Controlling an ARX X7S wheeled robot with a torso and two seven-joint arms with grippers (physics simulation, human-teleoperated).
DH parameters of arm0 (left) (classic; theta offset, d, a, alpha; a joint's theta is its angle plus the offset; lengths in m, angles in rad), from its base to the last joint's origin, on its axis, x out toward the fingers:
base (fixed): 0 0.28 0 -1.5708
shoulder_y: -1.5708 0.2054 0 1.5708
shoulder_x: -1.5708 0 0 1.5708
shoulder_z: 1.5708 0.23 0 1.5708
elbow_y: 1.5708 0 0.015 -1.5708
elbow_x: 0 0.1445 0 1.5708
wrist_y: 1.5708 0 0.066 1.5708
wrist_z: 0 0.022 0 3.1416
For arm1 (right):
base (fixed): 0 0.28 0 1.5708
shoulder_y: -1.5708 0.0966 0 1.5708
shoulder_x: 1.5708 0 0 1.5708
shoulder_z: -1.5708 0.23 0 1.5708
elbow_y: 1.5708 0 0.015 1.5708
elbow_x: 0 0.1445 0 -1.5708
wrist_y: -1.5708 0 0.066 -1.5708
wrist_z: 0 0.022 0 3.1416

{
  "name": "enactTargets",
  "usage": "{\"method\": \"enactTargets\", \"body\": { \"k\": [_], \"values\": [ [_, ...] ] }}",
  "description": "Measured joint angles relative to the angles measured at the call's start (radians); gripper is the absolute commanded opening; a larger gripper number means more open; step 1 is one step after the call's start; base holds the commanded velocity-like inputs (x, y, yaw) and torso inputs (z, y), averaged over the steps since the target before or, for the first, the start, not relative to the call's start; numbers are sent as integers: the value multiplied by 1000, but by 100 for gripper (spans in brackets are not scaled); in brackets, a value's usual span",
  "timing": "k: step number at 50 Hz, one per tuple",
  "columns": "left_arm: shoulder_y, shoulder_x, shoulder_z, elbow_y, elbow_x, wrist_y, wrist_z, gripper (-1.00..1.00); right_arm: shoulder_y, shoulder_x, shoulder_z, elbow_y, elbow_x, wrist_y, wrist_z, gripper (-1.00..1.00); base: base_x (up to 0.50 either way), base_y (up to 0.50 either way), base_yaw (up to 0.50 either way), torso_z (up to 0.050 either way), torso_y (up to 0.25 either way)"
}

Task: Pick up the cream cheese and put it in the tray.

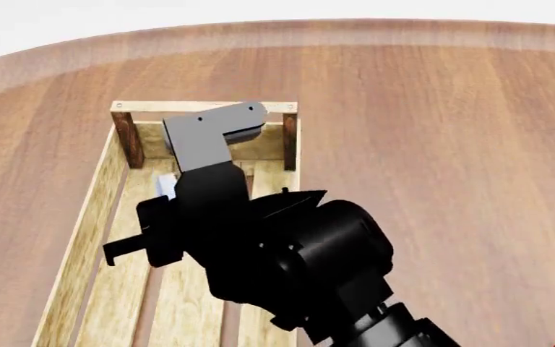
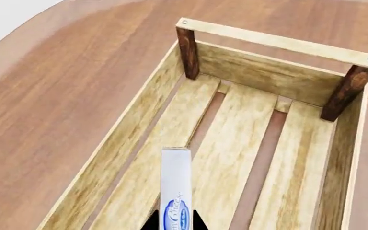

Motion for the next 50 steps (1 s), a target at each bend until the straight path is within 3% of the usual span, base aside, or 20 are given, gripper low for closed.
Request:
{"method": "enactTargets", "body": {
  "k": [9,30,50],
  "values": [
    [-1,-2,3,-5,-1,2,-1,100,47,-14,-143,139,123,-64,5,-100,0,0,0,0,1],
    [-1,-6,5,-20,-6,12,-5,100,161,-24,-743,357,570,-356,-29,-100,0,0,0,0,0],
    [1,-10,4,-25,-10,14,-10,100,147,-25,-907,372,609,-480,-52,-100,0,0,0,1,1]
  ]
}}
